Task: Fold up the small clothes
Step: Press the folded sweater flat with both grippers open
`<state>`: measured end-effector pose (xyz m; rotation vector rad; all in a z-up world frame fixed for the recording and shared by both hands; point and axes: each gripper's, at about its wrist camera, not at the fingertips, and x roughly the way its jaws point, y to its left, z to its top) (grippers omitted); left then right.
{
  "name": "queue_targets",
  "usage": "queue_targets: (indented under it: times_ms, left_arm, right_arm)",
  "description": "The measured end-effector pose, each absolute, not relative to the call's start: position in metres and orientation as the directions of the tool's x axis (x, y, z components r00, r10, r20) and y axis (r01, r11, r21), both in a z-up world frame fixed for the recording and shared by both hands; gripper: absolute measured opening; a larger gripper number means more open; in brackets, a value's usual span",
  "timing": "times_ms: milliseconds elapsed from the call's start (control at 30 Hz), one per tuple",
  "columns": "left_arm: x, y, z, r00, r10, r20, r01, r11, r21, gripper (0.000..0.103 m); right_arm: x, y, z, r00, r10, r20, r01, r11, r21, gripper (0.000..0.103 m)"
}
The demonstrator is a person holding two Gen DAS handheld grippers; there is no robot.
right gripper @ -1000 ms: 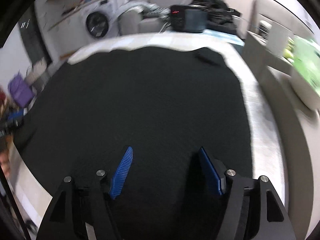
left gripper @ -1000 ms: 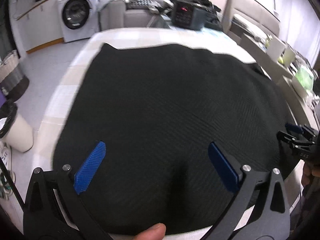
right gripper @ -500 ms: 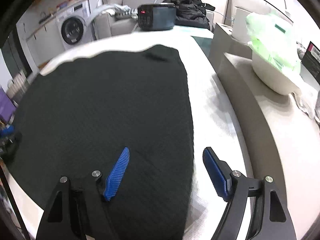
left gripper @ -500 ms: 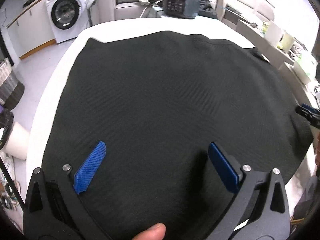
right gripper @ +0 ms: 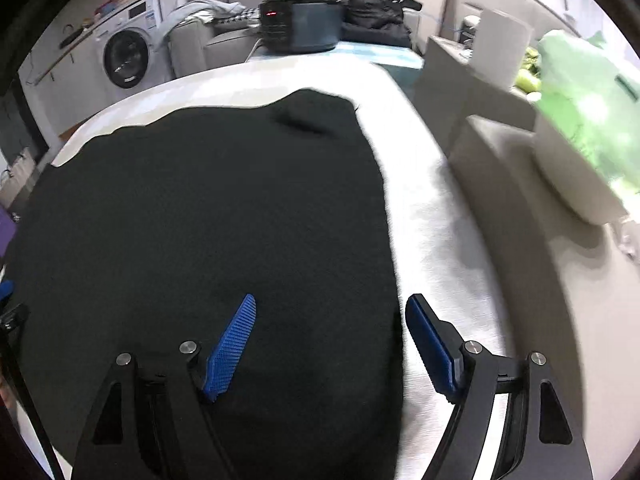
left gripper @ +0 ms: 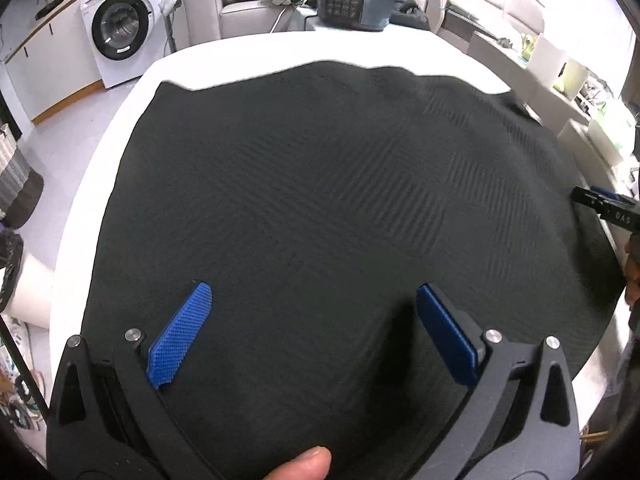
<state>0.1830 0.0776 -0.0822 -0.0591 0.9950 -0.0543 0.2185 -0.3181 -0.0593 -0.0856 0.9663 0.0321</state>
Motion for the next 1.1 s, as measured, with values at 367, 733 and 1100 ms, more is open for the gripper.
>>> queue_targets:
  times_ms: [367,733,1100]
  left_arm:
    - [0.246,0.053,-0.076,0.568,-0.043,-0.822,0.058,0.998,-0.013,0.101]
    - [0.252,0.092,-0.086,0.533,-0.089,-0.841,0.010,0.995,-0.100,0.102]
    - [0.281,0.109,-0.093,0.554,-0.016,-0.833,-0.010,1.000,-0.026,0.102]
  right_arm:
    - [0.262,-0.239,-0.064,0.549,0.123,-0.827,-0.278,0.960,-0.042,0.078]
    - [0.298,-0.292,-0.063,0.556,0.050,-0.829,-0.159,0.986,-0.047,0.076]
    - [0.357,-0.279,-0.068,0.554,0.114,-0.824,-0.220,0.975,-0.013,0.059]
